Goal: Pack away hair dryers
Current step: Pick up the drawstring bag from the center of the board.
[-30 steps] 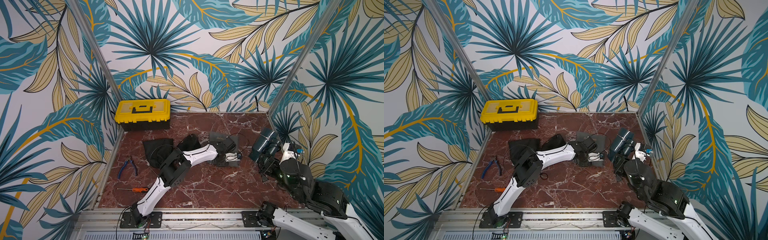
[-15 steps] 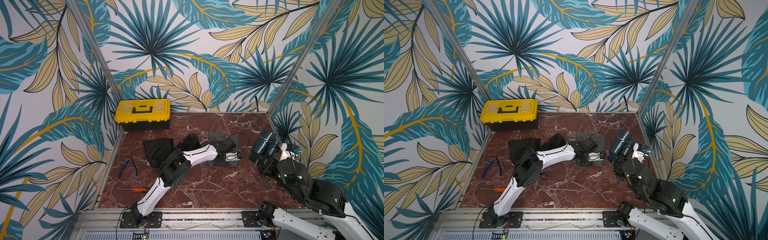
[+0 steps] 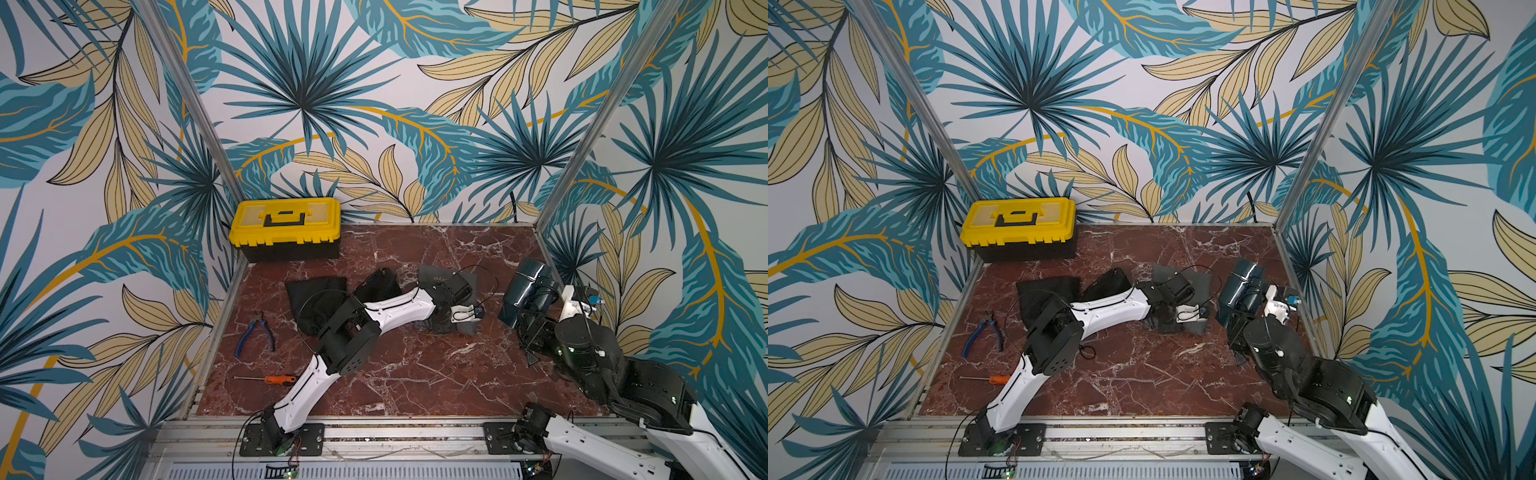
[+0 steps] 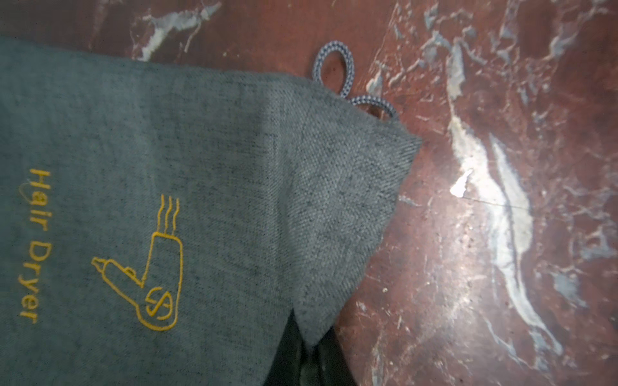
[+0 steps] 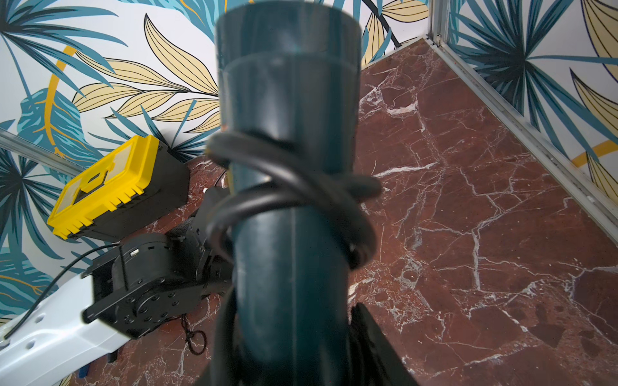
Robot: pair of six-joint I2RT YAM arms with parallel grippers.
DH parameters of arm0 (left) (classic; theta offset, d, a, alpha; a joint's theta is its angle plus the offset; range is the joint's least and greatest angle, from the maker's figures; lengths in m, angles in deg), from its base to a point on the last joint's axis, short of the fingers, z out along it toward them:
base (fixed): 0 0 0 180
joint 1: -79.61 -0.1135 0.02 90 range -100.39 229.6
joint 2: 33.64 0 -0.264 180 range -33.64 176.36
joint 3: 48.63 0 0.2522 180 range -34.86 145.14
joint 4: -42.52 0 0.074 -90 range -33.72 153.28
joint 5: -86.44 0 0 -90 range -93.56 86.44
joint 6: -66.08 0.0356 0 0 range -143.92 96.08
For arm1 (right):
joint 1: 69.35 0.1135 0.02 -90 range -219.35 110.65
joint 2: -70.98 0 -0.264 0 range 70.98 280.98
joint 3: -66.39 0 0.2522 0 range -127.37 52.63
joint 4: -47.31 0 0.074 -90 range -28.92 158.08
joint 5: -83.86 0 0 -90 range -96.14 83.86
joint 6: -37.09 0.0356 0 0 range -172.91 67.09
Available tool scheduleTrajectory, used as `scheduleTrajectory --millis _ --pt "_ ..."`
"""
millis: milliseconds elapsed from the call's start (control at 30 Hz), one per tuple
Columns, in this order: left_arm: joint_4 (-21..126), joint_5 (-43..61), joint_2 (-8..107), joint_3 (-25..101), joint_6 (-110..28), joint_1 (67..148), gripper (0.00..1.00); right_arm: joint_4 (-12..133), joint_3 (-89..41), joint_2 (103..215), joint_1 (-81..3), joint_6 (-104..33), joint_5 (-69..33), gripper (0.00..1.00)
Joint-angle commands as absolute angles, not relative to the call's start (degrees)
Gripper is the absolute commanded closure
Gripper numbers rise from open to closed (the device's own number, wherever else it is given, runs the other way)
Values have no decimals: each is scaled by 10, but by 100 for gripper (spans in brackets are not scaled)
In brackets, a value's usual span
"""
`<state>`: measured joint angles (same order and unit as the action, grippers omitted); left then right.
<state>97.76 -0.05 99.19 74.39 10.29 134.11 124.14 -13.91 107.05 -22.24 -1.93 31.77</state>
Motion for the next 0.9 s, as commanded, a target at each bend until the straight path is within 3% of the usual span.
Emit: scheduleTrajectory --millis 0,367,467,700,800,867 --pt "986 12 960 730 104 1344 79 1230 -151 1069 -224 -29 333 100" --pt "986 11 962 725 105 1343 72 1222 -144 1068 -224 -32 329 100" --pt "985 8 962 724 107 1344 65 1219 -142 1068 -224 -33 329 100" --pt "985 4 960 721 112 1343 58 1215 -140 1068 -224 -37 326 100" --pt "985 2 963 722 113 1343 61 1215 -139 1067 -223 -37 326 100" --pt "985 0 962 723 113 1343 68 1215 -140 1066 -224 -37 327 100"
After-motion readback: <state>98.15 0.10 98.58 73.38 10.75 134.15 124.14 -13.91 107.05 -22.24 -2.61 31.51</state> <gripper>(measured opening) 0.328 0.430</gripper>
